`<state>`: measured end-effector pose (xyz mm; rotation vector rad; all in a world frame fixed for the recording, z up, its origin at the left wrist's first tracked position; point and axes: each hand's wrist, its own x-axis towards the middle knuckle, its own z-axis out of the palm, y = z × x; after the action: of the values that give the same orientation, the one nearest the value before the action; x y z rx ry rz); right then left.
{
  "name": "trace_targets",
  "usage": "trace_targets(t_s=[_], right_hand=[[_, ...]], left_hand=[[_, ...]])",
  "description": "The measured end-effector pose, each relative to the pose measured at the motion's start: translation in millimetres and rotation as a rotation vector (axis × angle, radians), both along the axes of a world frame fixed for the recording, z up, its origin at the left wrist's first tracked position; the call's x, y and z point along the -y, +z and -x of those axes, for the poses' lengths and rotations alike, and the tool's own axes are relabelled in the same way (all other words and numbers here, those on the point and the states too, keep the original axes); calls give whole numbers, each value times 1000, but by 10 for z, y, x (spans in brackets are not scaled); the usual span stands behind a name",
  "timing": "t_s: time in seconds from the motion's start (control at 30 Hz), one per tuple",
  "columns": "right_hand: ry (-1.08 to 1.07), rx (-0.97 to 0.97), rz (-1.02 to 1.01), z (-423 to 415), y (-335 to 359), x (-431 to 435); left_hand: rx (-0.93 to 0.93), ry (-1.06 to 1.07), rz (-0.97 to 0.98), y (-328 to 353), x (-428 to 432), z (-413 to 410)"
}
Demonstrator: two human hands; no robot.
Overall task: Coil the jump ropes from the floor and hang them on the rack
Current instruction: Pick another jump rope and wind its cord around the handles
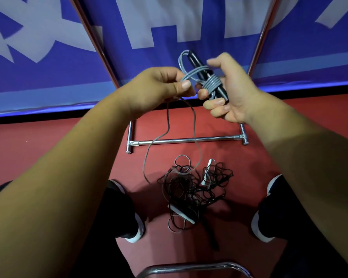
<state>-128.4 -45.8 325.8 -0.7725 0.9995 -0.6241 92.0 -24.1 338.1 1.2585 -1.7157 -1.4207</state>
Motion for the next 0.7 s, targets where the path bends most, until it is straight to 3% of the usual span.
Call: trace_targets(t_s=[0.1, 0.17, 0.27, 0.57, 0.7], right_hand=[[11, -30, -13, -1, 4, 1], [12, -65, -16, -23, -5, -8], [17, -76, -17, -43, -11, -7], [13, -111, 13, -91, 6, -68], [-7, -163, 59, -110, -7, -96]], left_hand=[[-187, -17, -36, 47, -46, 59], [-185, -12, -12, 61, -58, 89], [-128, -46, -33, 78, -78, 120], [276, -198, -145, -194, -100, 71], [322, -175, -173, -247, -70, 35]])
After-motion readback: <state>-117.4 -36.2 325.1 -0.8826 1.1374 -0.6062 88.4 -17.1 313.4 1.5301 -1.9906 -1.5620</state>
